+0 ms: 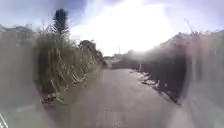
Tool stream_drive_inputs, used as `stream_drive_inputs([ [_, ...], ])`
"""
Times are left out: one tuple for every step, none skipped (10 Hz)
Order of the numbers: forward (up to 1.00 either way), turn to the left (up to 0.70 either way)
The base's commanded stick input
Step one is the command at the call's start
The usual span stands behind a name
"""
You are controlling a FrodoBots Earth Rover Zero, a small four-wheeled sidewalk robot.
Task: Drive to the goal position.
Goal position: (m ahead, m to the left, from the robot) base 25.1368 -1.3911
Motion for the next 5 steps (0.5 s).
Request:
stream_drive_inputs([
  [0.85, -0.33],
  [0.85, -0.33],
  [0.85, -0.33],
  [0.85, -0.33],
  [0.85, -0.33],
])
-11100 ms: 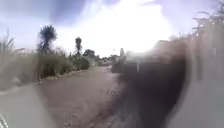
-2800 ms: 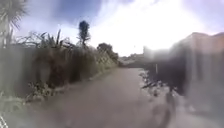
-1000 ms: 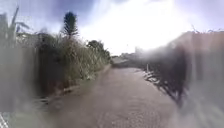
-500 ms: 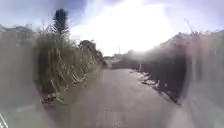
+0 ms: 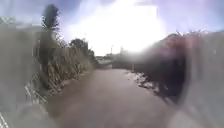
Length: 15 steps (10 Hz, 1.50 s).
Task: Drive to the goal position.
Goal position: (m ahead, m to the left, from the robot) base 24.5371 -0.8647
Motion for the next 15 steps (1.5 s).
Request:
stream_drive_inputs([
  [0.85, -0.22],
  [0.85, -0.11],
  [0.85, 0.00],
  [0.85, 0.00],
  [0.85, 0.00],
  [0.85, -0.02],
  [0.85, -0.13],
  [0.85, -0.23],
  [0.85, -0.34],
  [0.85, -0.34],
  [0.85, -0.34],
  [0.85, -0.34],
  [0.85, -0.34],
  [0.85, -0.34],
  [0.85, -0.34],
])
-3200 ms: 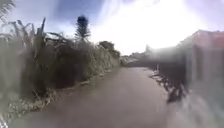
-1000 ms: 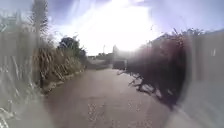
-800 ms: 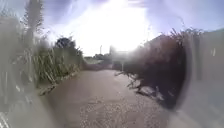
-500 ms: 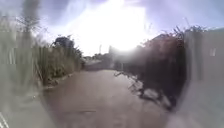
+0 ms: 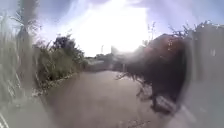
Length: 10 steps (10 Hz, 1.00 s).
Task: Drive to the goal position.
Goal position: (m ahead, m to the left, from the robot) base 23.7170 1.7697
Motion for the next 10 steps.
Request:
stream_drive_inputs([
  [0.85, -0.34],
  [0.85, -0.34],
  [0.85, 0.00],
  [0.85, 0.00],
  [0.85, 0.00],
  [0.85, 0.00],
  [0.85, 0.00],
  [0.85, 0.00],
  [0.85, 0.03],
  [0.85, 0.14],
])
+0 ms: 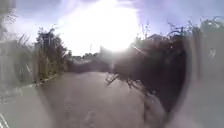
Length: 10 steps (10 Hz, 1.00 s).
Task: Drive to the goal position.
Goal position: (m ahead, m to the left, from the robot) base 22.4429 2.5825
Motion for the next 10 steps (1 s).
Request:
stream_drive_inputs([
  [0.85, 0.24],
  [0.85, 0.00],
  [0.85, 0.00],
  [0.85, 0.00],
  [0.85, 0.00],
  [0.85, 0.00],
  [0.85, 0.00],
  [0.85, 0.00],
  [0.85, 0.00],
  [0.85, 0.00],
])
